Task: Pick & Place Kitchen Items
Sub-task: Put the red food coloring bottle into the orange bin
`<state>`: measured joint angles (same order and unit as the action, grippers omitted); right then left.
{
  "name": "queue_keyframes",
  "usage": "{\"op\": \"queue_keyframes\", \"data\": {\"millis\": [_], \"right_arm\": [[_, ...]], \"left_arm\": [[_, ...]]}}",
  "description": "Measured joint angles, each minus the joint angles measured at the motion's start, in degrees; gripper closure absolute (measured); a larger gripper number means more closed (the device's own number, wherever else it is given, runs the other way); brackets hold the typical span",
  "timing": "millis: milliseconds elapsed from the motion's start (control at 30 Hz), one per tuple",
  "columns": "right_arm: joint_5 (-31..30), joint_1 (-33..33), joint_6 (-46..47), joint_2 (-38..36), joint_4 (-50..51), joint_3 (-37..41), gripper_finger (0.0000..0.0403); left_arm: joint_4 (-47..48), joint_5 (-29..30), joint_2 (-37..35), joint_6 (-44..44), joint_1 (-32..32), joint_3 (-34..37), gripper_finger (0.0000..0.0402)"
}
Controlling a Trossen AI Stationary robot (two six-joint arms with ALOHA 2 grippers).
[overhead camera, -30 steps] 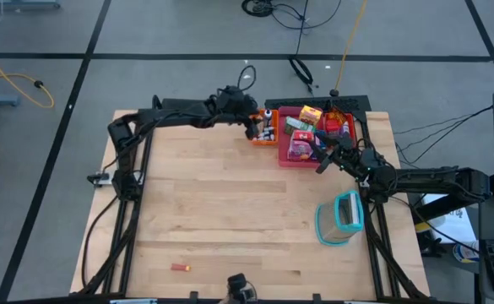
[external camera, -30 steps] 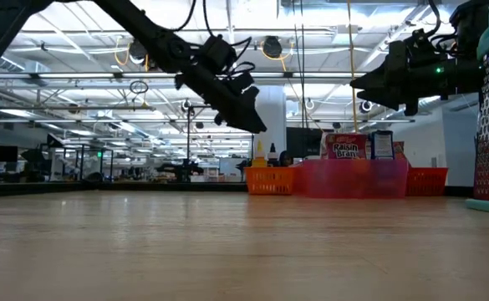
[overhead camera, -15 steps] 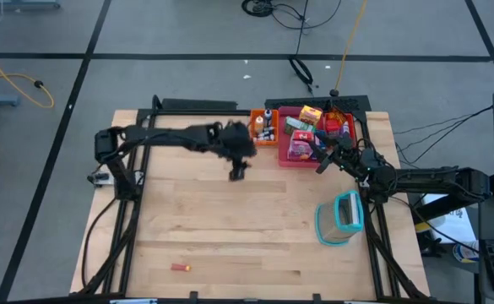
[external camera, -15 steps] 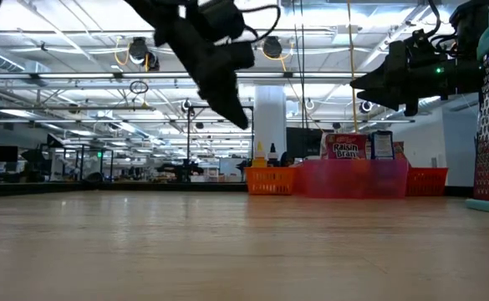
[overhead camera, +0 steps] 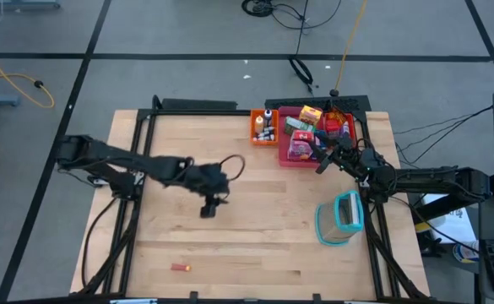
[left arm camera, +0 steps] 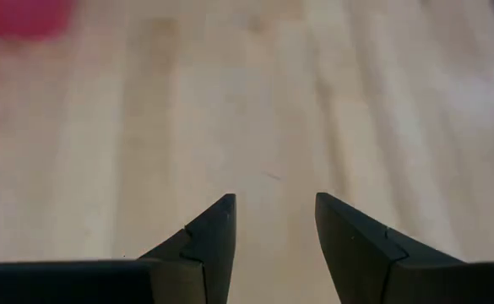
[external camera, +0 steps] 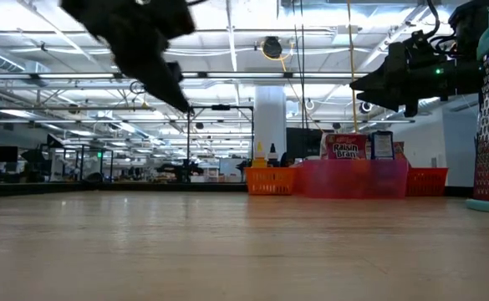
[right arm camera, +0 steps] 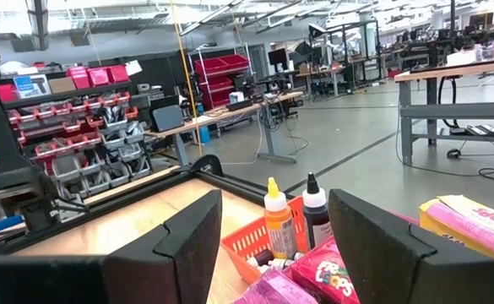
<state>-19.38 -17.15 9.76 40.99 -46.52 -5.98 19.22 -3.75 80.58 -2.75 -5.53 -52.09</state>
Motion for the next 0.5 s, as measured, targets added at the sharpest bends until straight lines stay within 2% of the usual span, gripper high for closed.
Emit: {"op": "queue_keyframes", "data": {"millis": [100, 300, 500], "right_arm": [[0.00, 0.00, 0.00, 0.00, -0.04, 0.00, 0.0193], [0.00, 0.00, 0.00, 0.04, -0.42, -0.02, 0.0193], [0.00, 0.00, 0.00, 0.07, -0.39, -0.02, 0.0193]], "left_arm": [[-1.27, 0.03, -3.30, -3.69, -4.61, 3.51, 0.0238], [-3.34, 5.41, -6.84, -14.00, -14.67, 8.64, 0.0238], [-3.43, 11.50, -7.20, -25.19, -24.94, 10.06, 0.0238]]}}
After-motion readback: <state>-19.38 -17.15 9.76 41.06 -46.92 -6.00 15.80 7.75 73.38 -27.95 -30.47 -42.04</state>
